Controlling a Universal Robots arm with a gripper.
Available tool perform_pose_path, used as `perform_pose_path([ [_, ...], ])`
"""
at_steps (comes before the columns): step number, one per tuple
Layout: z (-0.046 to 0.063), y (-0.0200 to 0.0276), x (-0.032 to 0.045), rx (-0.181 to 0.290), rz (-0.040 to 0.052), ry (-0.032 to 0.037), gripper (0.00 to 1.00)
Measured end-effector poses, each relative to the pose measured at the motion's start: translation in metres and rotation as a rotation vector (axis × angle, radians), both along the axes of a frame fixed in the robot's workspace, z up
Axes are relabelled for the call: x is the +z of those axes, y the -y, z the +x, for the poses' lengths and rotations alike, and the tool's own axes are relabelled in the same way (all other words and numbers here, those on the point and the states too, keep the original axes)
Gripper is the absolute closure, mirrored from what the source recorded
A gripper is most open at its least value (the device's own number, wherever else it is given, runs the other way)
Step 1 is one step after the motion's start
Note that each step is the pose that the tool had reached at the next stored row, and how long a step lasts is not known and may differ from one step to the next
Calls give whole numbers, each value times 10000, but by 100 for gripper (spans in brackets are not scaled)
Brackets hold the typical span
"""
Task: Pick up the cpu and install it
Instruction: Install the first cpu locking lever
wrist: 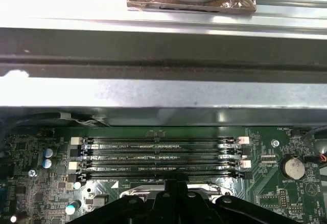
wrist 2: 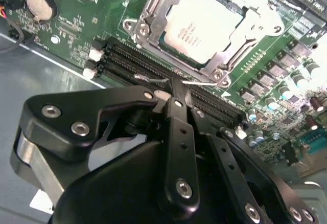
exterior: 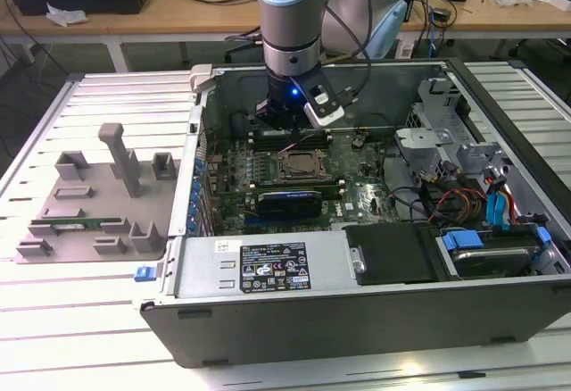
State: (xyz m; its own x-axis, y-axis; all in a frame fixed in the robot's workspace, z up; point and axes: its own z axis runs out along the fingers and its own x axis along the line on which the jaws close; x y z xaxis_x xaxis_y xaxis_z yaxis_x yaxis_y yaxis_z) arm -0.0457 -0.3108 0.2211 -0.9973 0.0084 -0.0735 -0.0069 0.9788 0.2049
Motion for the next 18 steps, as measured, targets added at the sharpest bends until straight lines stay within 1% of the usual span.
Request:
perform_pose_path([
  [2,1,0,0,1,6,0,89],
  [3,0,1,-1,-3,6,12,89],
  [6,1,2,-10,-149,4,146,89],
  [8,1,3,-16,-329,1,214,89],
  [10,3,2,-25,-628,1,267,89],
  [13,4,2,-33,-1103,-5,291,89],
  [15,4,2,-37,-1300,-6,298,89],
  [18,4,-1,-47,-1558,-8,327,89],
])
